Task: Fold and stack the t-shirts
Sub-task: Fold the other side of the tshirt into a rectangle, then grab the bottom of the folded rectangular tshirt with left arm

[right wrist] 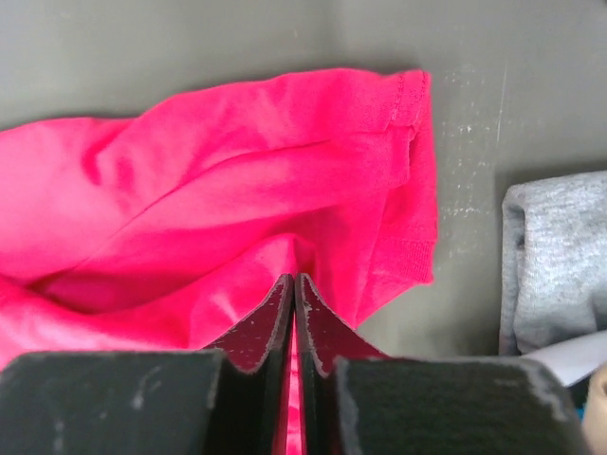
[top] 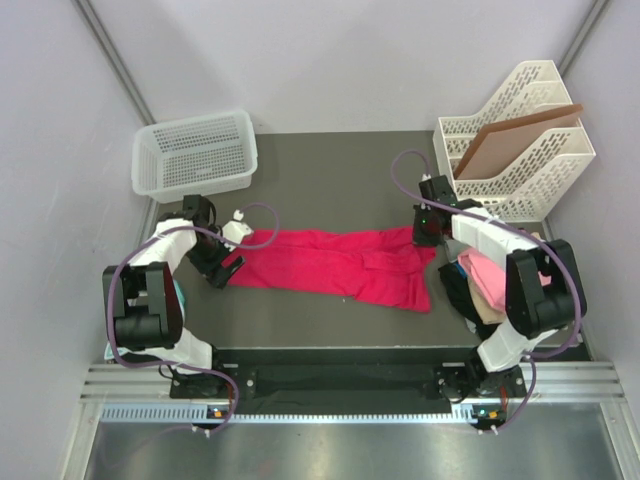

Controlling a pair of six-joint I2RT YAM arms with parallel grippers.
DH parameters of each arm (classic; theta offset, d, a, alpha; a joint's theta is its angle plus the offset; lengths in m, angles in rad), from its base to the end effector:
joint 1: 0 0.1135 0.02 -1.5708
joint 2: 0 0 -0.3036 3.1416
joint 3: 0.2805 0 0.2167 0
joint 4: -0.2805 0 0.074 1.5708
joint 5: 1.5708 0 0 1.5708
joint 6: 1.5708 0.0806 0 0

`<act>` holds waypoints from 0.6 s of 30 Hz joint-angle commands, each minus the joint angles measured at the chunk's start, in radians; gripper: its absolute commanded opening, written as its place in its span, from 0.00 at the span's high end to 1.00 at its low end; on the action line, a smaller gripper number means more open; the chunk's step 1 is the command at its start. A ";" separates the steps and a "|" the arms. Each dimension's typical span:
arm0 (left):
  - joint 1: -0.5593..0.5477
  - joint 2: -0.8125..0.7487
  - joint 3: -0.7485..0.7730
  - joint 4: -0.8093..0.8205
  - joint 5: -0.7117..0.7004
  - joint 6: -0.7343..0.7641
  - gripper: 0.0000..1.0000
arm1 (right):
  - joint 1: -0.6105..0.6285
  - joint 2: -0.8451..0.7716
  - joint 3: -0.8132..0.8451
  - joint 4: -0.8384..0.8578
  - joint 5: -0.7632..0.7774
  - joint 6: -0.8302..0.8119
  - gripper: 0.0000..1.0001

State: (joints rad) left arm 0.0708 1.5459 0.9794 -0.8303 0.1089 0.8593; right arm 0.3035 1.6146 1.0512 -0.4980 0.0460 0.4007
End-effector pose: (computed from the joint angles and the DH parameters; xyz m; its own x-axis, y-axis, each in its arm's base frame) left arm 0.2470 0.0087 0.2041 -0.6805 0.7065 -0.1941 0.7104 0.7011 0.0612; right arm 0.3034 0.0911 0.2214 -0.8752 0.1342 -0.4647 0.0698 0.9857 0.1532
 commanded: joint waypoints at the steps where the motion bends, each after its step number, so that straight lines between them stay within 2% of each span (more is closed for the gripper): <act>1: 0.001 -0.032 -0.007 0.020 -0.008 0.015 0.04 | -0.006 0.042 0.035 0.003 0.021 -0.022 0.83; 2: 0.000 -0.035 -0.007 0.022 -0.008 0.015 0.04 | -0.004 0.042 0.035 0.000 0.035 -0.020 0.79; 5: 0.001 -0.040 -0.007 0.023 -0.011 0.017 0.03 | -0.007 0.028 0.044 -0.025 0.135 -0.005 0.77; 6: 0.001 -0.038 -0.005 0.023 -0.011 0.017 0.03 | -0.009 0.006 0.047 -0.031 0.184 0.003 0.70; 11: 0.003 -0.032 -0.004 0.028 -0.015 0.014 0.03 | -0.003 -0.107 0.064 -0.043 0.167 0.024 0.62; 14: 0.004 -0.035 0.013 0.031 -0.020 0.007 0.03 | 0.032 -0.166 0.060 -0.045 0.080 0.038 0.60; 18: 0.030 -0.035 0.094 0.028 0.001 -0.029 0.01 | 0.057 -0.154 0.009 0.044 -0.218 0.084 0.61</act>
State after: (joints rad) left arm 0.0750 1.5448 0.9817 -0.8150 0.0883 0.8608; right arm 0.3283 1.4719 1.0603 -0.5411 0.0845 0.4309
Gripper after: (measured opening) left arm 0.979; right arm 0.395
